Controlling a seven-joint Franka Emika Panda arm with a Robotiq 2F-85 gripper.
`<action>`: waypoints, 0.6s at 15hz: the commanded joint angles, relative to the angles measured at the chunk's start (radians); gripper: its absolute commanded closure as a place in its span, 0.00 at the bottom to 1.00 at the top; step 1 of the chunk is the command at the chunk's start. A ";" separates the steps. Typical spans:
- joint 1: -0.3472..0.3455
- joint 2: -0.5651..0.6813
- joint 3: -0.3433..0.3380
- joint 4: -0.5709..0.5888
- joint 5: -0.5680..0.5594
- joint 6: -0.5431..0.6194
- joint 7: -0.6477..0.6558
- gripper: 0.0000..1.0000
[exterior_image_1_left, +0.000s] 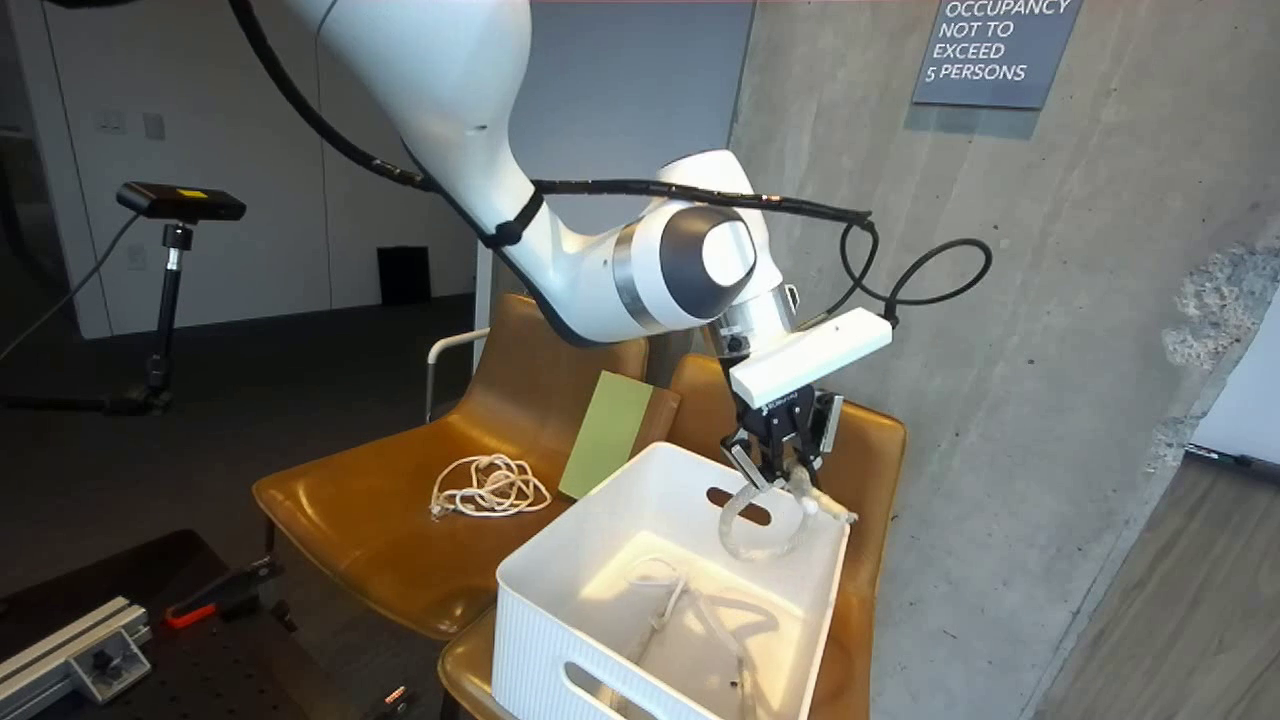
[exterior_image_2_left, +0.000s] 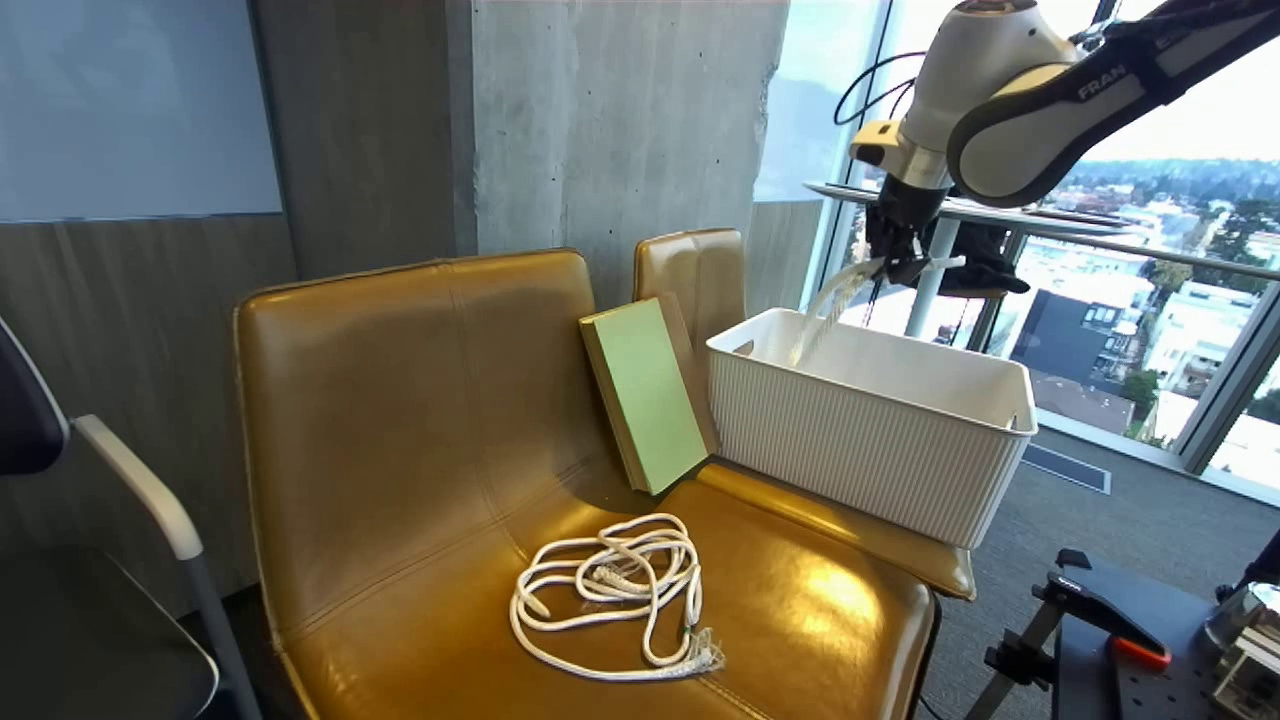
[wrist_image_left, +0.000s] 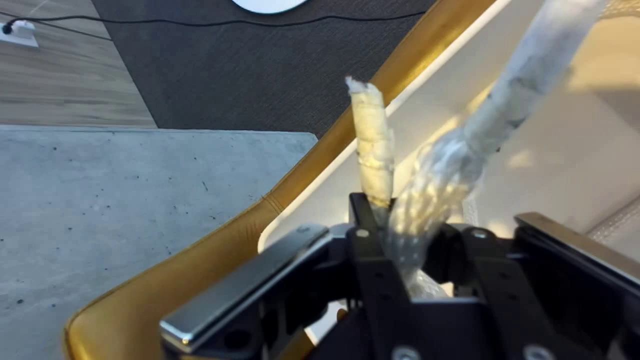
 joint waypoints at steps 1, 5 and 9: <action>0.014 -0.191 -0.008 -0.073 -0.044 -0.082 -0.041 0.96; 0.017 -0.383 0.011 -0.125 -0.021 -0.166 -0.109 0.96; 0.080 -0.579 0.056 -0.241 -0.015 -0.234 -0.094 0.96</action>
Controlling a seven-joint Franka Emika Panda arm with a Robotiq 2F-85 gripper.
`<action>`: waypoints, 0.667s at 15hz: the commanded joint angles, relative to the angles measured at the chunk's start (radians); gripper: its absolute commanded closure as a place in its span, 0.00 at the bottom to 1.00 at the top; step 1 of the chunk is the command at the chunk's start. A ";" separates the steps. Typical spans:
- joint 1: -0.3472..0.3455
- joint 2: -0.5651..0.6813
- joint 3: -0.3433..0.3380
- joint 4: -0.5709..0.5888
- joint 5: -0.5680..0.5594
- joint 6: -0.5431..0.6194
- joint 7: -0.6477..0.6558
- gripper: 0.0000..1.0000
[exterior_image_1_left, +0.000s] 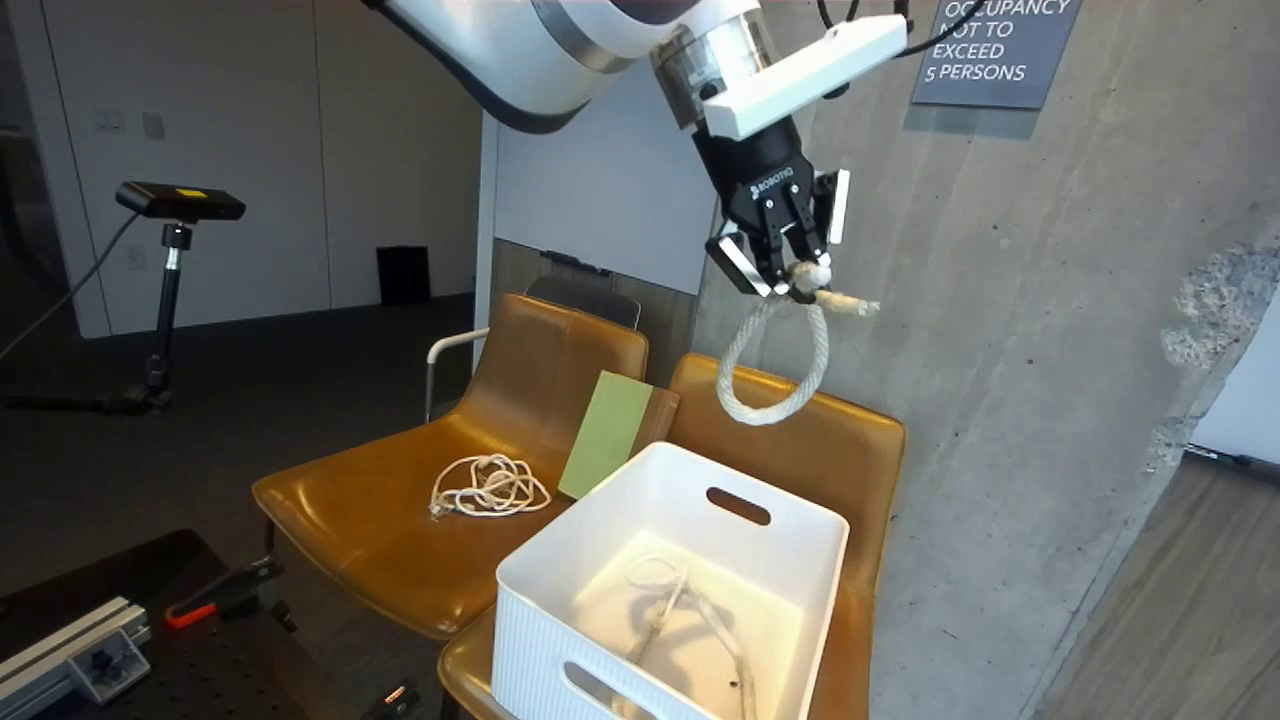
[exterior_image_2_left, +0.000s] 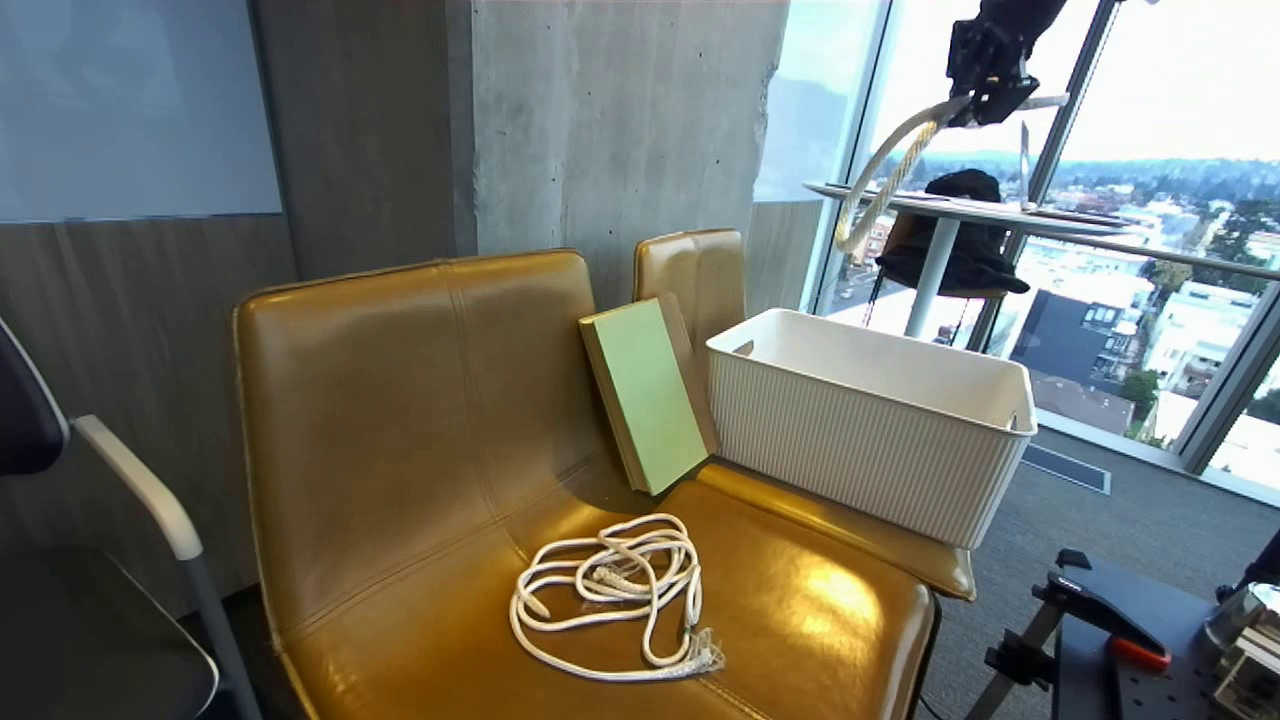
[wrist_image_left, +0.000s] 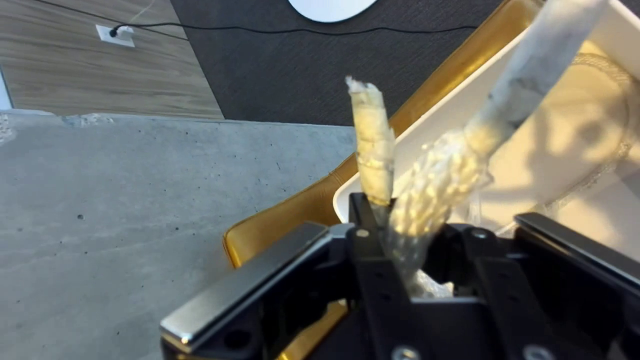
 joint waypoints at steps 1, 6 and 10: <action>0.065 -0.190 0.053 -0.152 0.008 -0.056 0.008 0.96; 0.183 -0.265 0.155 -0.233 0.074 -0.099 0.087 0.96; 0.266 -0.208 0.224 -0.192 0.152 -0.119 0.161 0.96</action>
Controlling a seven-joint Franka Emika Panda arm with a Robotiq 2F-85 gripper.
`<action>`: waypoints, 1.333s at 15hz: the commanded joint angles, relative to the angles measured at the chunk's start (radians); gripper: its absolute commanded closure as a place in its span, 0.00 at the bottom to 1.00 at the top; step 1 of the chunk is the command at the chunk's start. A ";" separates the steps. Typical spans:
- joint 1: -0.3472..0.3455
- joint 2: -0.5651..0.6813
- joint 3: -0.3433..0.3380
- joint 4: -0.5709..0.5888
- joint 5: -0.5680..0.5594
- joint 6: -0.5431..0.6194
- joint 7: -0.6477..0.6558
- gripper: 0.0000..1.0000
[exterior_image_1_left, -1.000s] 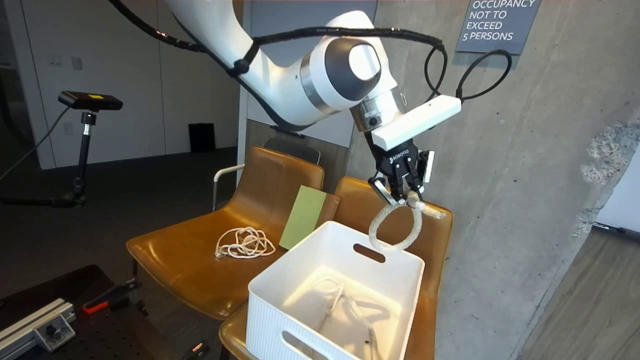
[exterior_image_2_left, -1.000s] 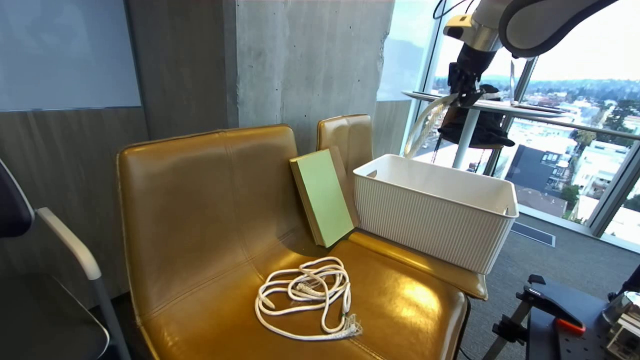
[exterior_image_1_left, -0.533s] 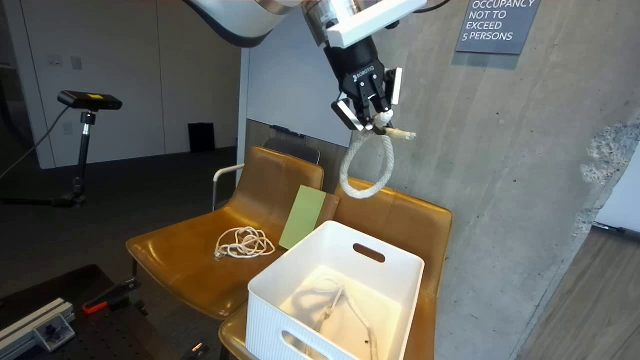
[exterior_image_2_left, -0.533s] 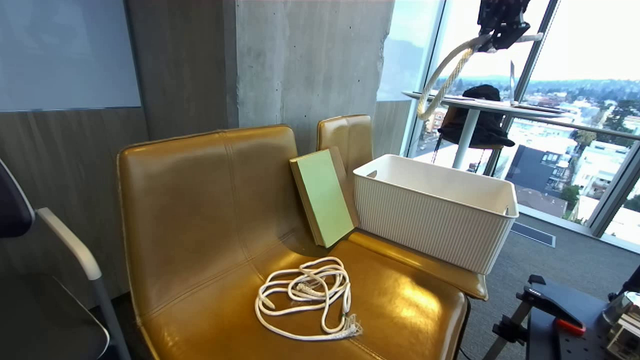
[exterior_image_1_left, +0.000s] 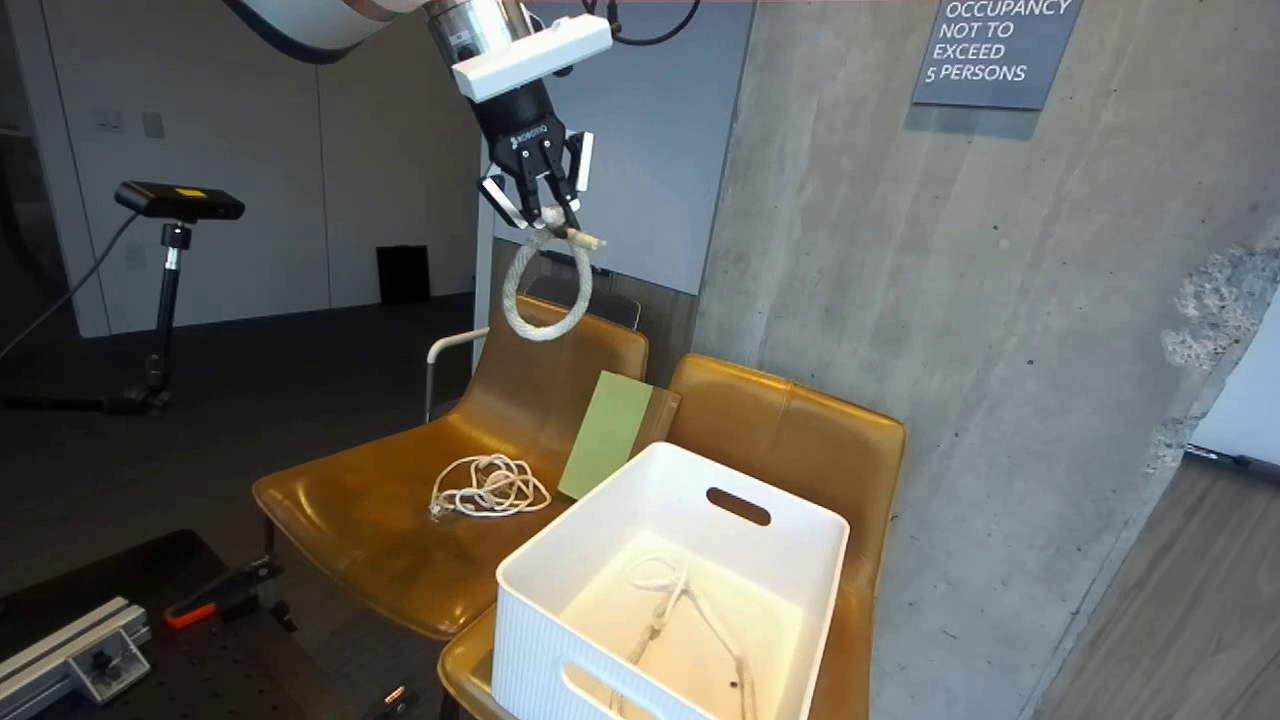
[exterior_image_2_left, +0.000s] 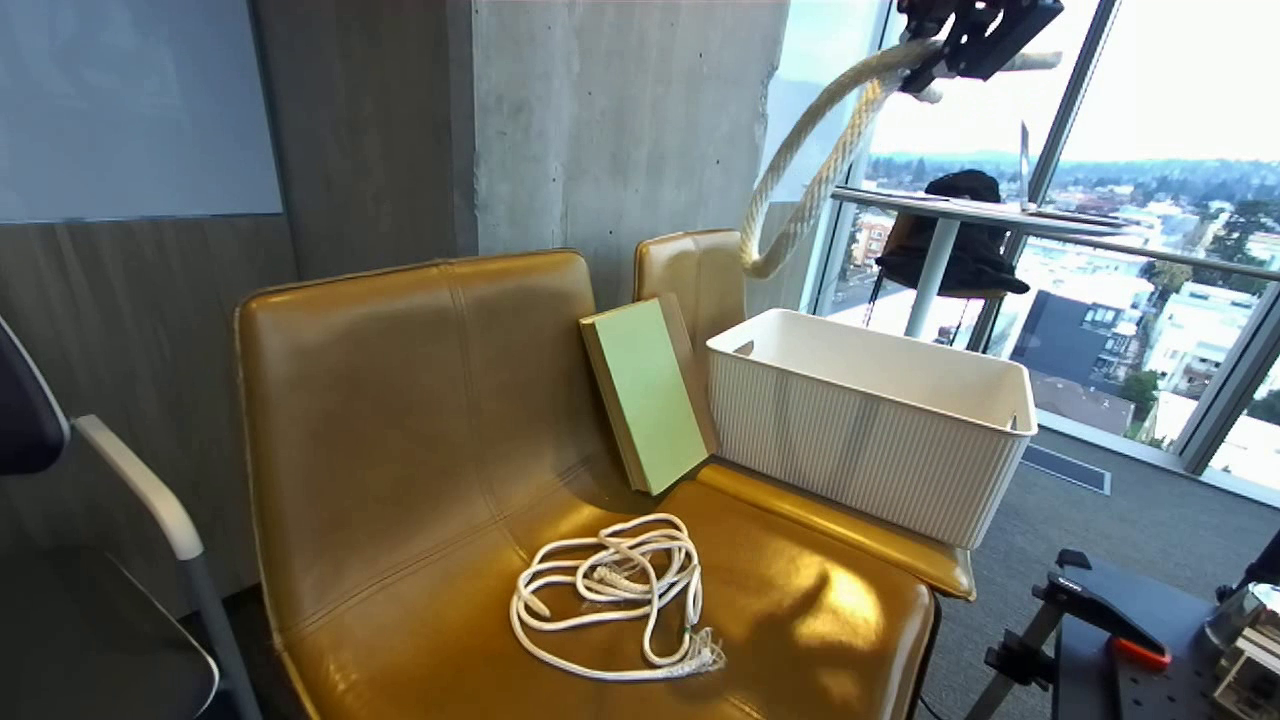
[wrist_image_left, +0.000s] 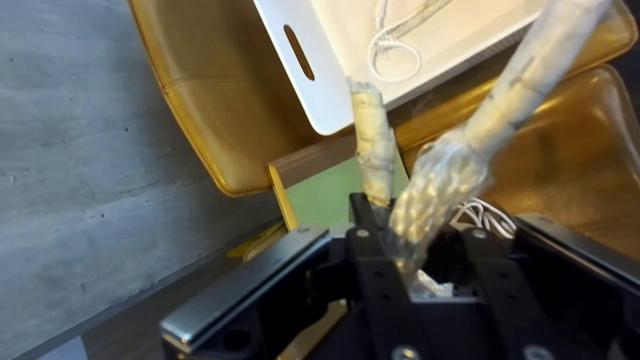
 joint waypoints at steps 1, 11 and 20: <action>0.061 0.054 0.051 0.042 0.067 -0.032 0.065 0.96; 0.105 0.218 0.093 0.119 0.171 -0.031 0.108 0.36; 0.006 0.321 0.029 0.203 0.154 -0.032 0.109 0.00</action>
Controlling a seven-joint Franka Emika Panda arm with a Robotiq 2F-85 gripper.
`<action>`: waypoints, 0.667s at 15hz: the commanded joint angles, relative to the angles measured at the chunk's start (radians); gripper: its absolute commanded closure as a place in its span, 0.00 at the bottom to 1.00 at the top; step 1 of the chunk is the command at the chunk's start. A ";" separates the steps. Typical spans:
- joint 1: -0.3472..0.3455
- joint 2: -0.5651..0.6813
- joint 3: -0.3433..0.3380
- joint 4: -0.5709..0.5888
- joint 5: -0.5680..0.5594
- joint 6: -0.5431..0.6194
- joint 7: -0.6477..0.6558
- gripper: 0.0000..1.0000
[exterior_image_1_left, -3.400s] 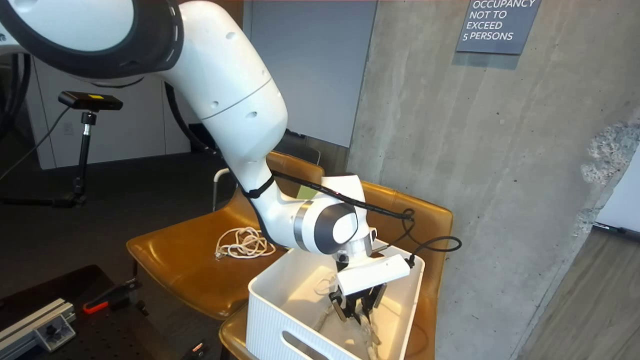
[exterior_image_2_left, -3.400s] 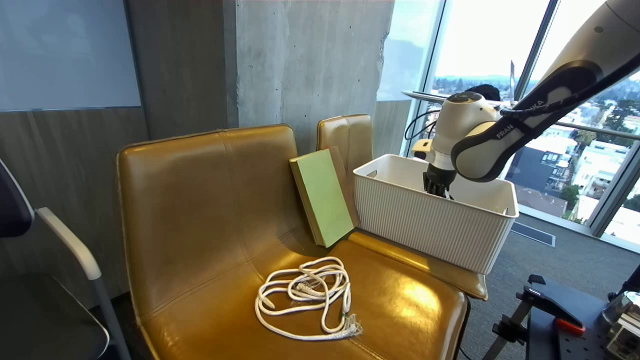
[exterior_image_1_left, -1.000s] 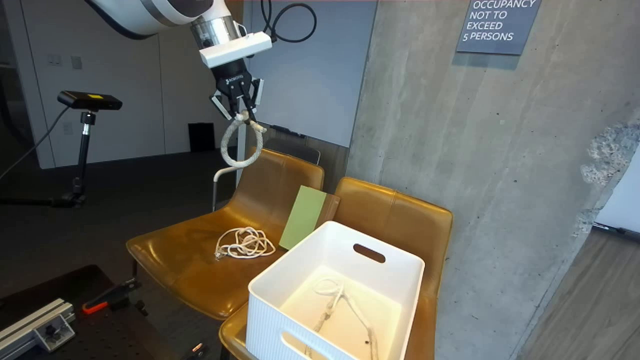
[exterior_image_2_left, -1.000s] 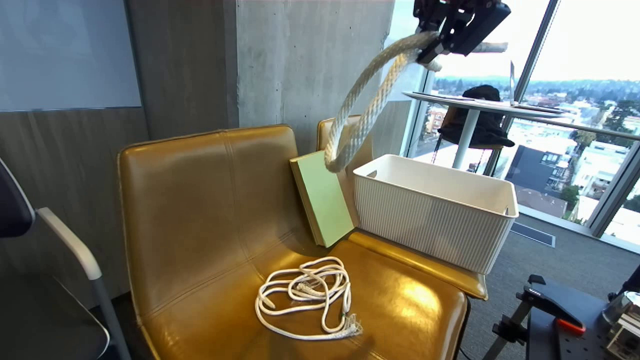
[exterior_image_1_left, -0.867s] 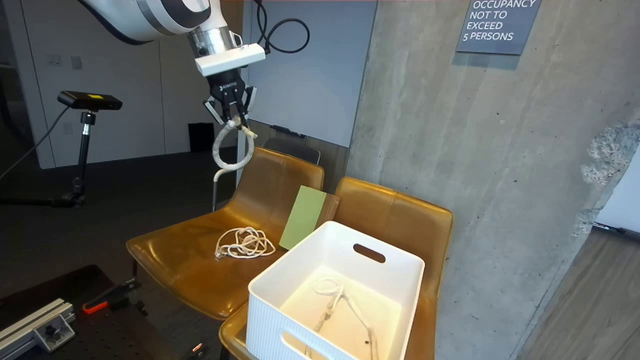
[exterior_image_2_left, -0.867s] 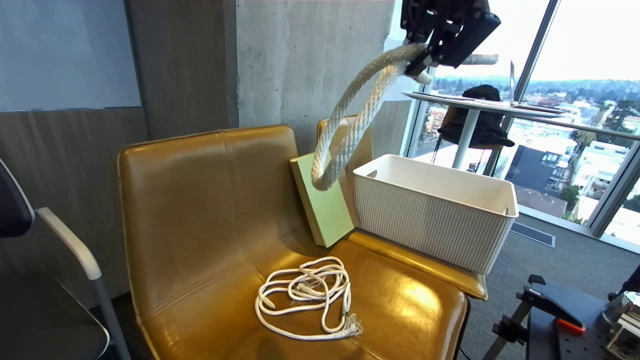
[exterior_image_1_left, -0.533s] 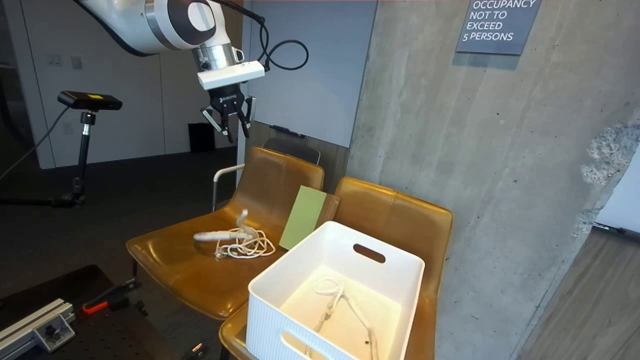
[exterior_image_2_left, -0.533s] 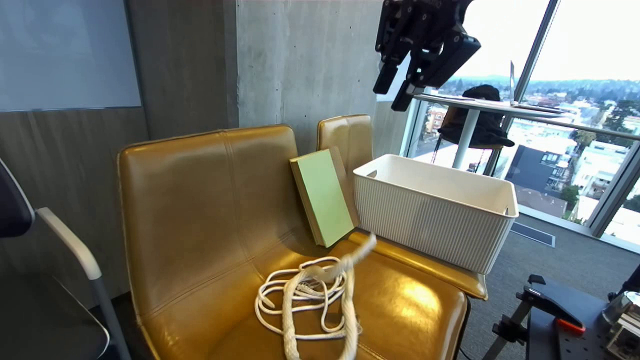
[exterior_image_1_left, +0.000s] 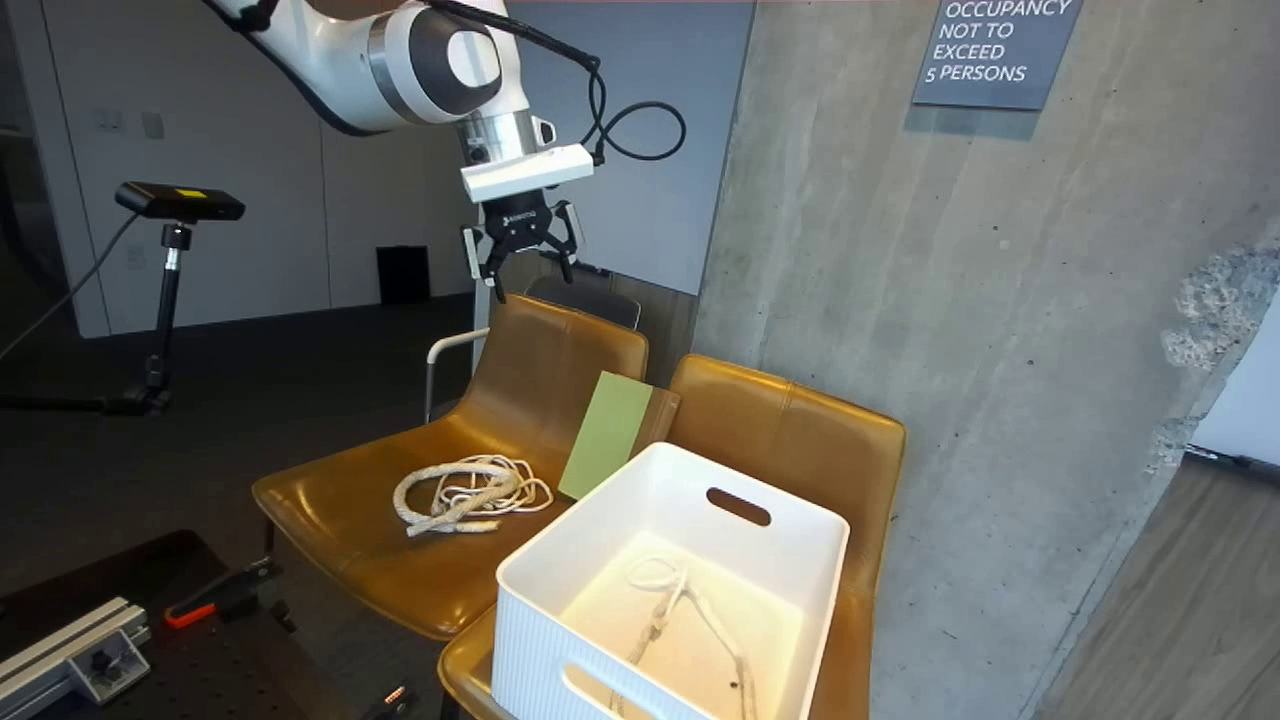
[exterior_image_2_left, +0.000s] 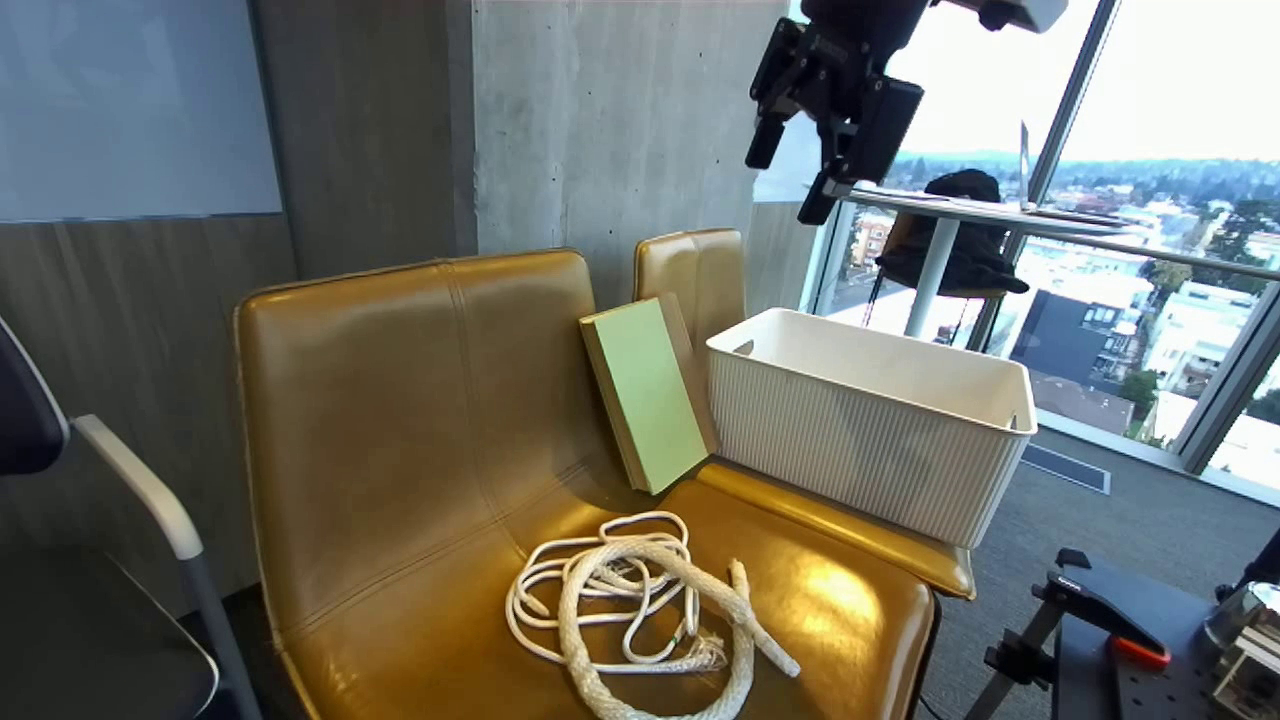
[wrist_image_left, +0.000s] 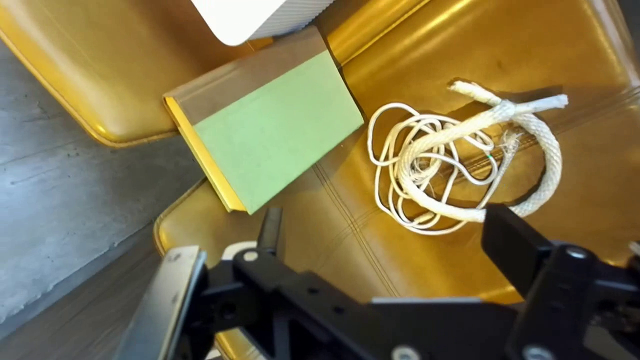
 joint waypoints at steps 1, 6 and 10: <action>-0.042 0.051 -0.032 0.049 -0.004 -0.025 -0.002 0.00; -0.114 0.091 -0.084 0.031 -0.020 -0.009 -0.045 0.00; -0.169 0.142 -0.121 0.064 -0.019 -0.010 -0.109 0.00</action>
